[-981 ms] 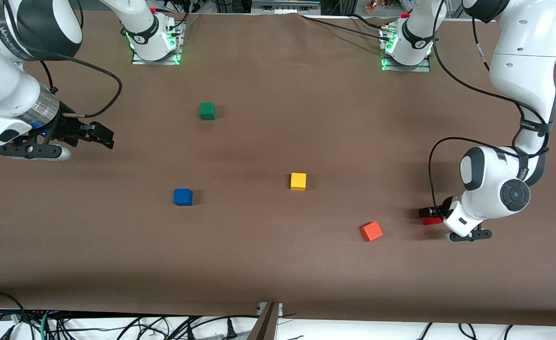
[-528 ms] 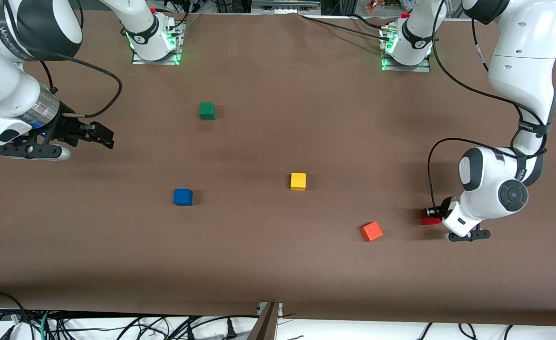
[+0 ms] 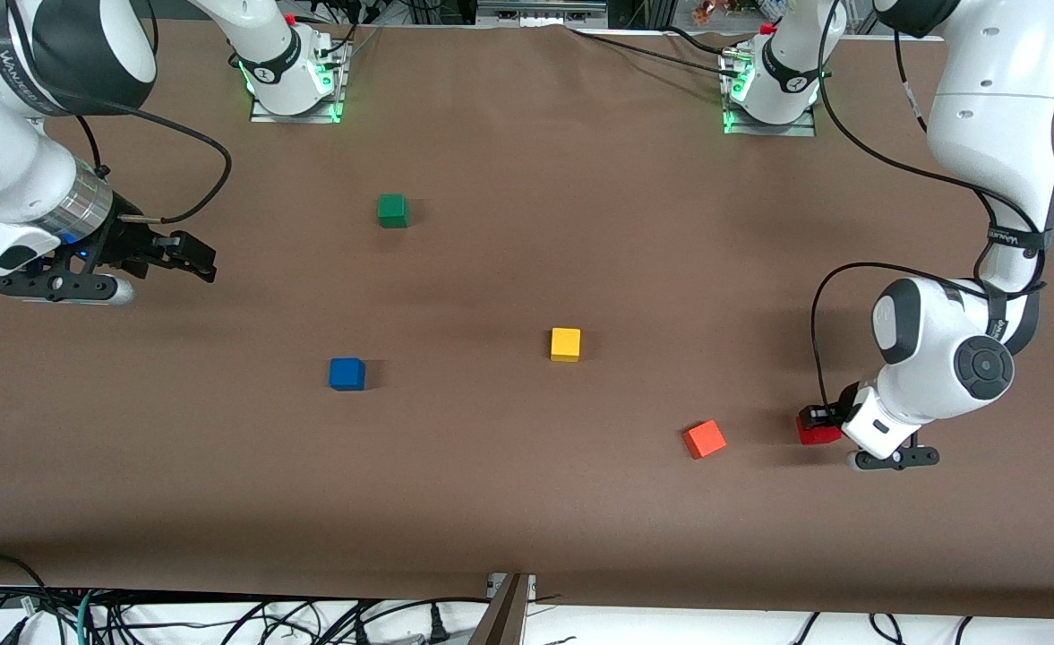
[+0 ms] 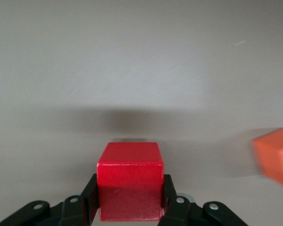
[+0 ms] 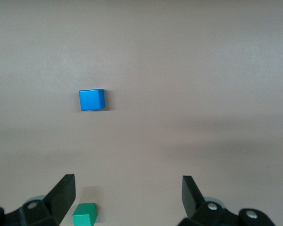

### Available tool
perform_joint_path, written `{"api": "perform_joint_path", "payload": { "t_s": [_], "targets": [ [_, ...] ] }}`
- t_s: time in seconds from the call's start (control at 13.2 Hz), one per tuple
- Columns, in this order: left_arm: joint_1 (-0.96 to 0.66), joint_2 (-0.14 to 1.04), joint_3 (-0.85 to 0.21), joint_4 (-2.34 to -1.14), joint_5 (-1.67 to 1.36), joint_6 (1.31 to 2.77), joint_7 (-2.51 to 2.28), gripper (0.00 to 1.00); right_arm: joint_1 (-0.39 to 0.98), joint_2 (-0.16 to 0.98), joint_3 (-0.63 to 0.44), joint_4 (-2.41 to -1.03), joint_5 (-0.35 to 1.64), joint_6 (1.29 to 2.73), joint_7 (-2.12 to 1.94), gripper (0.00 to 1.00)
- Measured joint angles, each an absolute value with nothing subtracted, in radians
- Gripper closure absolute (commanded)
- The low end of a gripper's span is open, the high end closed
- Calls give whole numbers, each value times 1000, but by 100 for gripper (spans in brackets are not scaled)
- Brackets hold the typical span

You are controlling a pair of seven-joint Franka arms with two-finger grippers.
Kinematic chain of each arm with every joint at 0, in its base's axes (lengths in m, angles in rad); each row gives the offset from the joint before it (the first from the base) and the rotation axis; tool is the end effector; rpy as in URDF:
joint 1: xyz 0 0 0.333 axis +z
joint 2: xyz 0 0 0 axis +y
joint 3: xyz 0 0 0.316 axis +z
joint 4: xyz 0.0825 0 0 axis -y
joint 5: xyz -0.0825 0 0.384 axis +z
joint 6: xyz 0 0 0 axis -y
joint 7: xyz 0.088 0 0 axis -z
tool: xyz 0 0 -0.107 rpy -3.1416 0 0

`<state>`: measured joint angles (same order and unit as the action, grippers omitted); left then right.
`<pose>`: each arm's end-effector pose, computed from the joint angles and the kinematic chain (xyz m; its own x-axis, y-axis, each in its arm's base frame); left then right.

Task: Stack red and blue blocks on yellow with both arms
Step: 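Carry the red cube onto the yellow cube while the right gripper reaches the blue cube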

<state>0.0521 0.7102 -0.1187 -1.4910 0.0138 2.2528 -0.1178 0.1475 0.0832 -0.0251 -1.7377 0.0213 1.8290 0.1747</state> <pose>0.7203 -0.0328 0.2595 0.9961 0.0750 0.0474 0.0715 -0.9948 0.0721 0.5851 0.0742 0.5197 0.9983 -0.0576 0.0047 -0.0575 -0.9982 -0.0197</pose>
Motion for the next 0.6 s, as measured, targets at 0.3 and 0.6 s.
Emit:
{"api": "perform_joint_path", "payload": {
  "t_s": [0.3, 0.6],
  "targets": [
    [-104, 669, -127, -1387, 14, 2110, -292, 100, 147, 83, -25, -1738, 21, 1829, 175, 0],
    [-302, 670, -121, -1348, 14, 2067, -435, 100, 147, 83, -25, -1737, 21, 1829, 148, 0]
  ]
}}
